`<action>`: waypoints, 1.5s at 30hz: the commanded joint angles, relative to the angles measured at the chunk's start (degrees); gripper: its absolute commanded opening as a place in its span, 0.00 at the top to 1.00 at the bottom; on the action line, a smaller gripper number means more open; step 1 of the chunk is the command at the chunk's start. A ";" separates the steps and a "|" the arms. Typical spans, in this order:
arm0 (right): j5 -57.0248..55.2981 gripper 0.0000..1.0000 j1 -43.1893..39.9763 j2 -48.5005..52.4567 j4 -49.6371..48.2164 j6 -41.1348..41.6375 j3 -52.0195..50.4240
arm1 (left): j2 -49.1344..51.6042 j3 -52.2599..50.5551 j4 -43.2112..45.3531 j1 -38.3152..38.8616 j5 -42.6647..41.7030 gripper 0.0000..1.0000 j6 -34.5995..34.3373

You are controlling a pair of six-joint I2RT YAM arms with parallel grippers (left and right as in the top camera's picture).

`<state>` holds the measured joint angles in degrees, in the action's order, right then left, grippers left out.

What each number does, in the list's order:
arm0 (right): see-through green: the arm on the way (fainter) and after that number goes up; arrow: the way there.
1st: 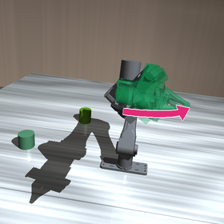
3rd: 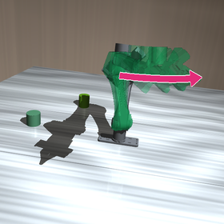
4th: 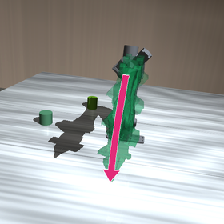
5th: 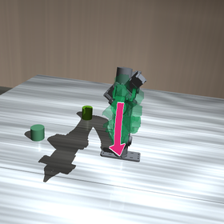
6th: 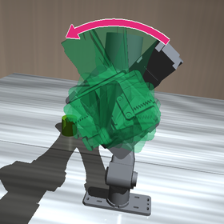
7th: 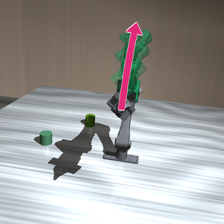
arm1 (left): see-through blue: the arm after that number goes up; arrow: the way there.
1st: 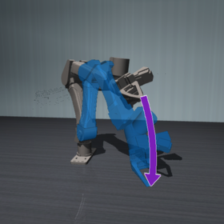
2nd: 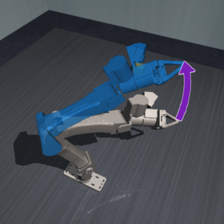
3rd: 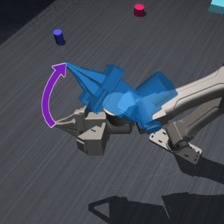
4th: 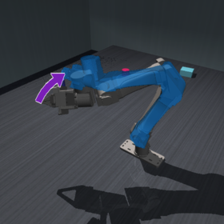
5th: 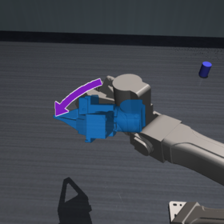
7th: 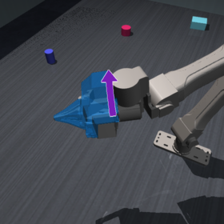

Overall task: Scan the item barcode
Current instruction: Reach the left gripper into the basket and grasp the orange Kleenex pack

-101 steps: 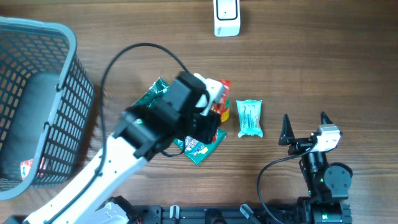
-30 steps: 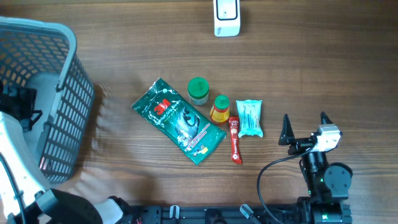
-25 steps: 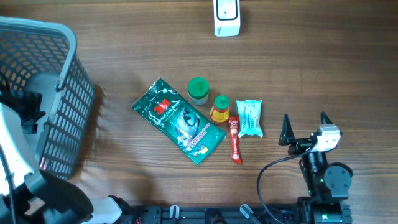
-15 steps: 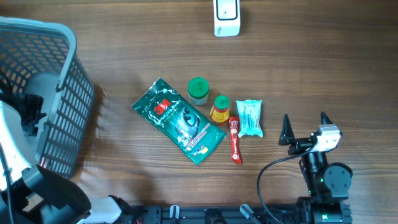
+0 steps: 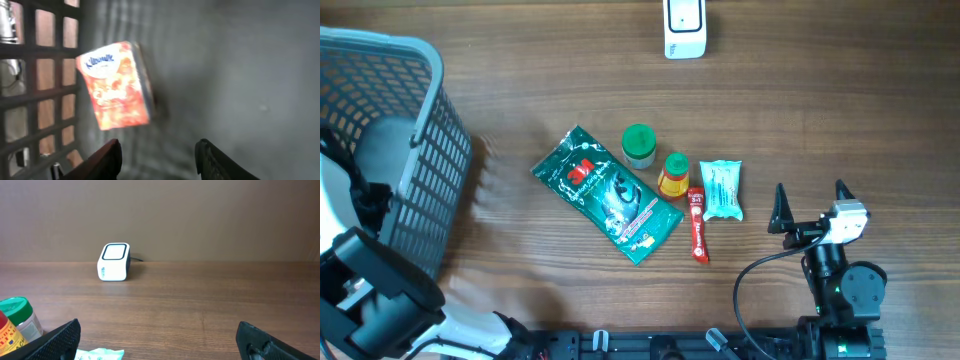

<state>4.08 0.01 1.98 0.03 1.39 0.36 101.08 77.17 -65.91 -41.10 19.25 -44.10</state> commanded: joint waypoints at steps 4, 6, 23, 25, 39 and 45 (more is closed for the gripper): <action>0.48 0.00 0.00 -0.31 -0.17 -0.52 -0.07 | 1.07 -5.01 2.71 -5.01 3.82 0.51 -1.62; 0.48 0.00 0.00 -0.31 -0.17 -0.52 -0.07 | 1.07 -8.44 5.86 -7.28 3.78 0.52 -1.68; 0.48 0.00 0.00 -0.31 -0.17 -0.52 -0.07 | -0.98 -5.62 7.17 -10.40 -8.35 0.96 -2.64; 0.48 0.00 0.00 -0.31 -0.17 -0.52 -0.07 | -3.08 -3.10 6.47 -10.40 -13.51 0.96 -2.64; 0.48 0.00 0.00 -0.31 -0.17 -0.55 -0.07 | -27.28 -1.27 24.50 -10.38 -52.43 0.96 -2.69; 0.46 0.00 0.00 -0.31 -0.17 -0.52 -0.07 | -41.57 -1.29 36.33 1.77 -61.11 0.96 -3.04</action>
<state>4.08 0.01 1.98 0.03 1.39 0.36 64.62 75.02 -31.90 -46.28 -36.64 -47.09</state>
